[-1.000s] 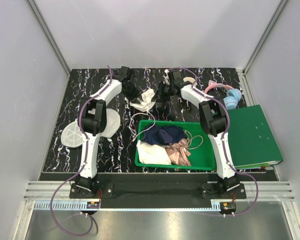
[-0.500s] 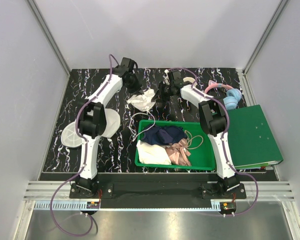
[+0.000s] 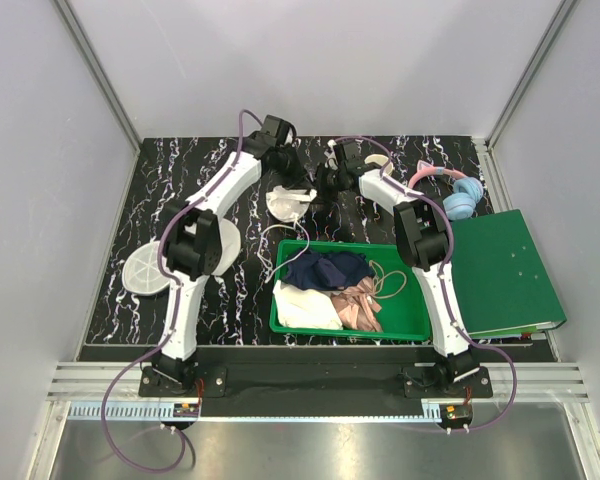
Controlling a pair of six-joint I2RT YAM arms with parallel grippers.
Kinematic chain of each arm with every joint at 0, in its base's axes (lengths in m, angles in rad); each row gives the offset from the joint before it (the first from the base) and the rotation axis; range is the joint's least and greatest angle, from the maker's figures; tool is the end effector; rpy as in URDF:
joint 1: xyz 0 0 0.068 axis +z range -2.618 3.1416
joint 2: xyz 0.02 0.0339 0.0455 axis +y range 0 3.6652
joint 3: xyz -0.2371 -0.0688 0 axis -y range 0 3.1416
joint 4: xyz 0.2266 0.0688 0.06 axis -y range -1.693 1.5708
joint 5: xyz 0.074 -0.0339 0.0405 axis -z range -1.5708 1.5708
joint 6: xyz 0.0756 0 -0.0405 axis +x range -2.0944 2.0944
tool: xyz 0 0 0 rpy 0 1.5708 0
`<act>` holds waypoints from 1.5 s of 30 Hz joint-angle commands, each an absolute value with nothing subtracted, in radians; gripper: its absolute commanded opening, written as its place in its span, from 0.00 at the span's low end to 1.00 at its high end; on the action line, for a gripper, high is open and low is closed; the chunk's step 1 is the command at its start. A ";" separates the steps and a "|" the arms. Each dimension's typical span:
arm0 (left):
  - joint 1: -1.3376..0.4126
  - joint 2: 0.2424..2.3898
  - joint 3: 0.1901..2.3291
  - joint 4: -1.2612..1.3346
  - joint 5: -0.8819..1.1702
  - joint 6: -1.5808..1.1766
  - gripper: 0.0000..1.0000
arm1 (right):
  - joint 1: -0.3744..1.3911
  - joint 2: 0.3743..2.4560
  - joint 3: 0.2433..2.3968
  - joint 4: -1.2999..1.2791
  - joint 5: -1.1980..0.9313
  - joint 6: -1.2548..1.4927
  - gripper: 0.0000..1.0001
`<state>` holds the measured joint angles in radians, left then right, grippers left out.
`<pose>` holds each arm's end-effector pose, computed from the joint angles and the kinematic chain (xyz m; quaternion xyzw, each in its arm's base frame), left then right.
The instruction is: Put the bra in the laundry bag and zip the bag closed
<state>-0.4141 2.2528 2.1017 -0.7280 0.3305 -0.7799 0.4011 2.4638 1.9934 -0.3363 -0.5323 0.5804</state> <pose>0.4436 -0.2218 0.2107 -0.1139 0.9226 -0.3160 0.1895 0.4731 0.2423 0.1125 -0.0175 0.9004 0.3848 0.2022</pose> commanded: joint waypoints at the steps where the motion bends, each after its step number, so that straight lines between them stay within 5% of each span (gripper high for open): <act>1: -0.394 2.309 2.097 -0.687 0.373 -0.815 0.00 | 0.399 2.467 2.039 -0.327 -0.557 0.586 0.06; 15: -0.350 2.342 1.979 -0.641 0.403 -0.825 0.05 | 0.396 2.485 2.056 -0.345 -0.560 0.594 0.09; 19: -0.341 2.312 1.968 -0.643 0.384 -0.781 0.20 | 0.396 2.500 2.083 -0.345 -0.572 0.609 0.09; 24: -0.316 2.229 1.953 -0.705 0.293 -0.738 0.55 | 0.396 2.522 2.126 -0.350 -0.580 0.621 0.08; 26: -0.292 2.185 1.936 -0.718 0.302 -0.739 0.84 | 0.396 2.540 2.150 -0.350 -0.587 0.634 0.08; 28: -0.282 2.133 1.936 -0.726 0.305 -0.729 0.95 | 0.394 2.554 2.163 -0.350 -0.583 0.649 0.08; 35: -0.278 1.964 1.921 -0.813 0.296 -0.655 0.97 | 0.394 2.588 2.236 -0.360 -0.534 0.675 0.07; 45: -0.347 1.790 1.496 -0.813 0.287 -0.578 0.61 | 0.388 2.600 2.287 -0.402 -0.548 0.670 0.15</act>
